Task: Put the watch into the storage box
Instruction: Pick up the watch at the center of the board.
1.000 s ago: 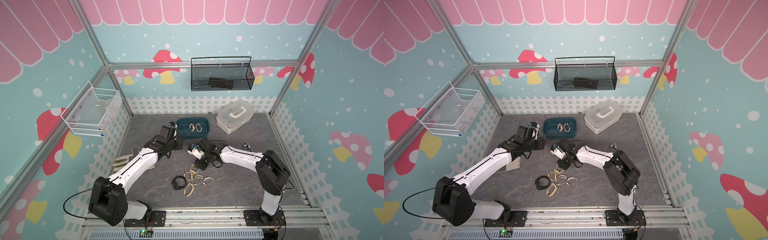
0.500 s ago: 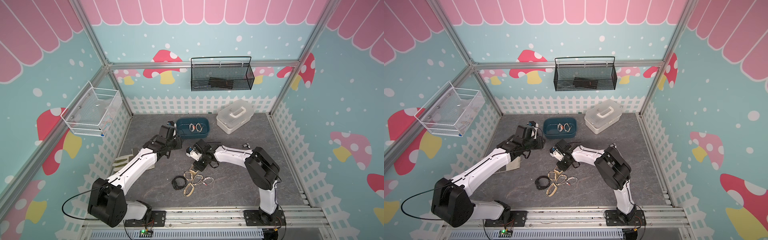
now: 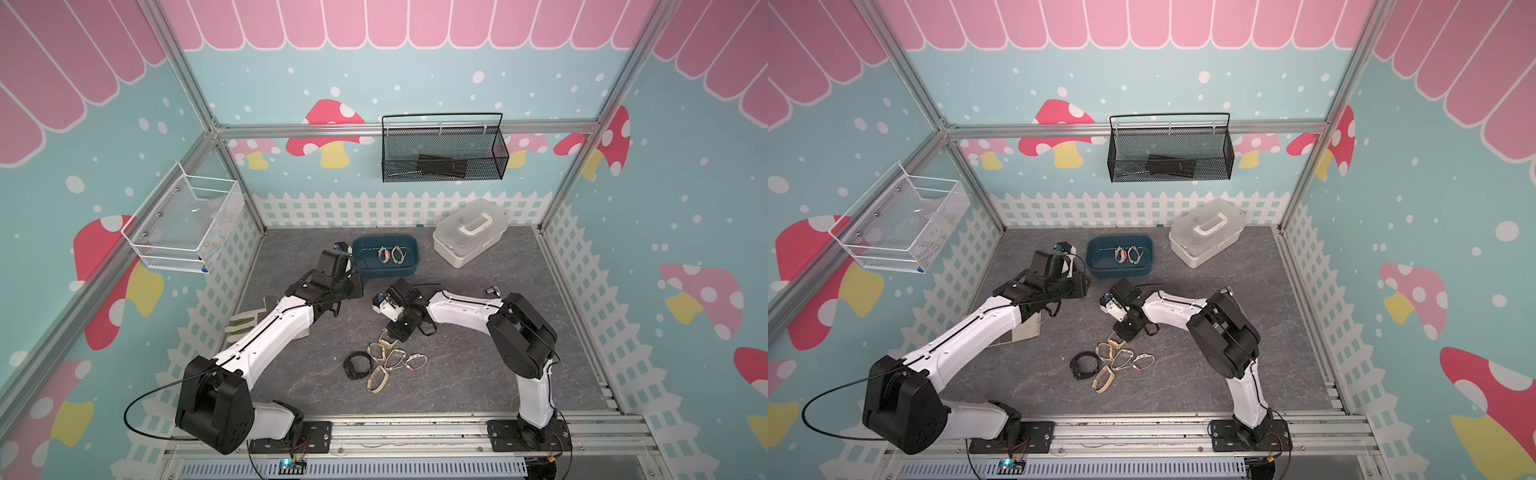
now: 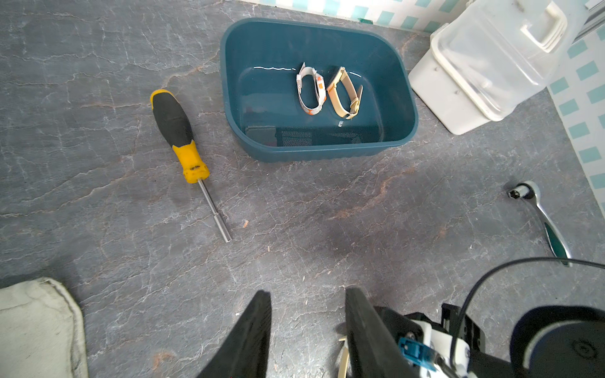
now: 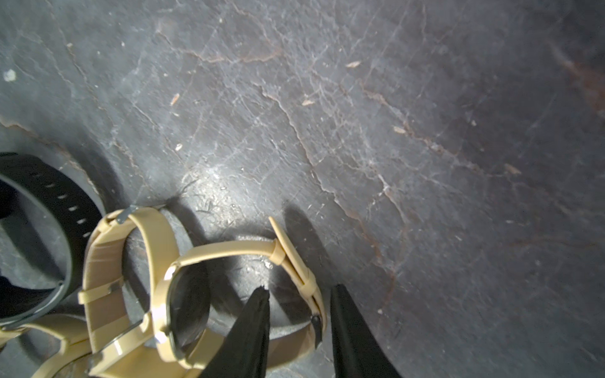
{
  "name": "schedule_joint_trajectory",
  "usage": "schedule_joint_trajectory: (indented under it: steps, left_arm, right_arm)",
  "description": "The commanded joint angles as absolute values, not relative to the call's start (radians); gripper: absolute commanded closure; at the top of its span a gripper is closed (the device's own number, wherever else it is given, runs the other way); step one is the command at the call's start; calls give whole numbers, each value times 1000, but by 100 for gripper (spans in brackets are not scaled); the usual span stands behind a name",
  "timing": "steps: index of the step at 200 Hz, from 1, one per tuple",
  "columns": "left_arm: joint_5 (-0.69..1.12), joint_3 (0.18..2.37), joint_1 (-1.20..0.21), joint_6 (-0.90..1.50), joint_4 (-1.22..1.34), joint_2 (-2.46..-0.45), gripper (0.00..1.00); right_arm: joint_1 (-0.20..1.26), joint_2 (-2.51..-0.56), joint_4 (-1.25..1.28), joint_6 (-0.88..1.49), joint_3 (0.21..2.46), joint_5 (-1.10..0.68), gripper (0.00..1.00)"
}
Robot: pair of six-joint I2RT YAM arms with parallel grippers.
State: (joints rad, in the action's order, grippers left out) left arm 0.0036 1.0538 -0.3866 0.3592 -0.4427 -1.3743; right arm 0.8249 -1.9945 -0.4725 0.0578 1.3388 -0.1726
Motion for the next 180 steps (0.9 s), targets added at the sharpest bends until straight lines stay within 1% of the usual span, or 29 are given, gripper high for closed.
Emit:
schedule_joint_trajectory:
  steps: [1, 29, 64, 80, 98, 156, 160, 180]
  left_arm:
    - [7, 1050, -380, 342, -429, -1356, 59]
    - [8, 1050, -381, 343, -433, -1353, 59]
    - [0, 1045, -381, 342, -433, -1347, 58]
    - [1, 1048, -382, 342, -433, -1347, 58]
    - [-3, 1045, -382, 341, -433, -1343, 58]
    - [-8, 1037, -381, 337, -424, -1320, 58]
    - [-10, 1036, -381, 338, -423, -1318, 58]
    - [-16, 1022, -381, 339, -407, -1301, 58]
  right_arm:
    - [831, -2017, -491, 59, 1358, -167, 67]
    - [831, -2021, -494, 61, 1360, -165, 75]
    - [831, -1991, -474, 74, 1336, -169, 90]
    - [831, -1981, -477, 72, 1333, -158, 94]
    - [832, -1966, -474, 72, 1328, -153, 100]
    - [817, -1910, -423, 78, 1297, -146, 100]
    - [814, -1878, -416, 79, 1294, -150, 100]
    - [793, -1841, -384, 87, 1277, -169, 100]
